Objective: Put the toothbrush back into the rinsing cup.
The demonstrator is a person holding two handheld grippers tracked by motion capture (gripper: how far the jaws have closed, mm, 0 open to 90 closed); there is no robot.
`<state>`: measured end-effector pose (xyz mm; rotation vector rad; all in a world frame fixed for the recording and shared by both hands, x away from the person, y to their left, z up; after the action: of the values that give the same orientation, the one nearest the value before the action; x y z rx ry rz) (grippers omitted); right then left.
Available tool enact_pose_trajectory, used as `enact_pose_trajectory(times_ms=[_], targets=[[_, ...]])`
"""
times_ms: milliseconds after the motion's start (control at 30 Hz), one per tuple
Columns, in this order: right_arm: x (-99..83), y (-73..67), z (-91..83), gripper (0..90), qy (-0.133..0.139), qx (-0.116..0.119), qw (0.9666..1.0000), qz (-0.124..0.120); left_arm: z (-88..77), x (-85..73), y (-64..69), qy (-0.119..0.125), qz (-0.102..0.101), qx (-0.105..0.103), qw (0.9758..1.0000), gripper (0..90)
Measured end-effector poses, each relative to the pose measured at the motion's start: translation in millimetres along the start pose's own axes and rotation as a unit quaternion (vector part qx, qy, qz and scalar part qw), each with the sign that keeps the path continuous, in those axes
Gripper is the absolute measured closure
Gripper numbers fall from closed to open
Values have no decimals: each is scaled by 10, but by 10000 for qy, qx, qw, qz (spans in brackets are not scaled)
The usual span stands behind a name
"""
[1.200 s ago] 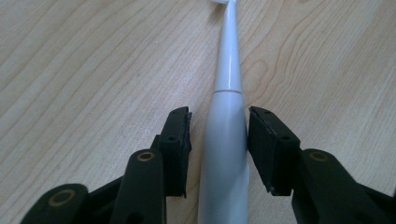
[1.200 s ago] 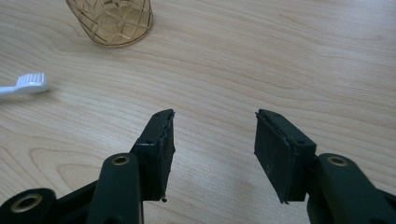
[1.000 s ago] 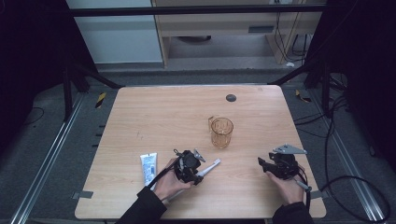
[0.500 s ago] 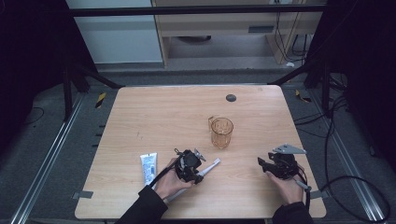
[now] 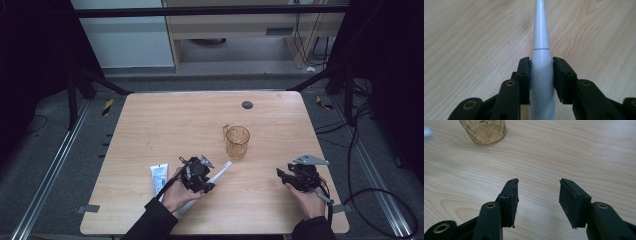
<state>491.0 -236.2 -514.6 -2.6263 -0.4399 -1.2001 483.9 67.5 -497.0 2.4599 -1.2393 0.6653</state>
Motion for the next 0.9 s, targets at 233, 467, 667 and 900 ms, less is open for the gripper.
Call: enact_pose_trajectory(times_ms=[233,467,667,900], targets=[[-1,-5,0,498,4,1,10000,-1,-289,61,-73,500,-154,97,9986,671],[-4,7,-2,501,2,-19,10000,-5,-495,118,-116,936,-201,237,9951,672],[-6,6,1,503,-3,-16,10000,-3,-673,187,-129,1410,-176,442,9889,672],[-4,9,1,504,7,-30,10000,-5,-851,303,-190,1810,-222,610,9813,672]])
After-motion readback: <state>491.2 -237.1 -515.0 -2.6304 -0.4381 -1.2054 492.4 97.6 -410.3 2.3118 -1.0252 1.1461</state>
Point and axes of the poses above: each handheld gripper's, and its own axes: z roughly forward along the jaws, x roughly out of its top, y roughly to its right, the point moved 6 cm from there along z, roughly forward along the jaws, and after that the axes turned 2 degrees about z, right-handed, at the moved point
